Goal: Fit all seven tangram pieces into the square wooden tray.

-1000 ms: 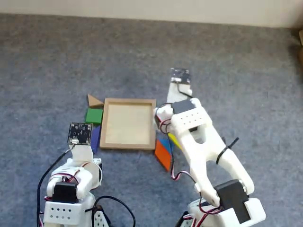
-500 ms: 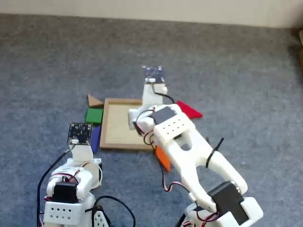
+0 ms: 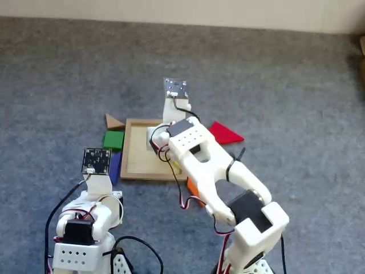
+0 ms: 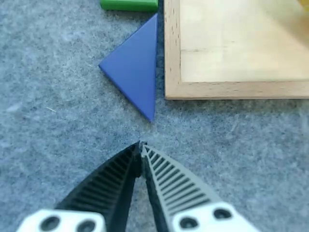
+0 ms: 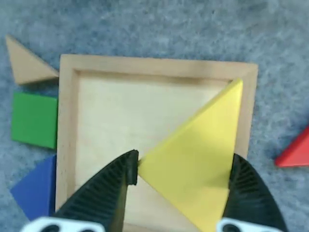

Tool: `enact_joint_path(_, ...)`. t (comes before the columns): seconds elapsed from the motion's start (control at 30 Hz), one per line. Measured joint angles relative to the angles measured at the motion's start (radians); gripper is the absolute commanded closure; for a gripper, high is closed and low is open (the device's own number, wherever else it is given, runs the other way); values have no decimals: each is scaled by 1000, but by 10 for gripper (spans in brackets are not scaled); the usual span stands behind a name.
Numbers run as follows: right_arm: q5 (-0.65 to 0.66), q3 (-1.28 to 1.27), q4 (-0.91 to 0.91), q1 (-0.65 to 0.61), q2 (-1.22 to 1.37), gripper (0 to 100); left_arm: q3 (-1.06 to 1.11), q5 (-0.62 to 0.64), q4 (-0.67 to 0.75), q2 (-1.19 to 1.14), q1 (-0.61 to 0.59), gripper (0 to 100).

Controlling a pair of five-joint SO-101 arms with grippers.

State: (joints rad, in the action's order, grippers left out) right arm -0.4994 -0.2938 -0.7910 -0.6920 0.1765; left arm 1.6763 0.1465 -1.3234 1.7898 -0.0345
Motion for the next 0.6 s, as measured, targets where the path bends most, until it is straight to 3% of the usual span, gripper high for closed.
enact_joint_path(0.23,-52,2,3,-3,20,677,0,0,0,0,0,995)
enact_joint_path(0.6,-46,8,-9,-5,21,676,0,0,0,0,0,995)
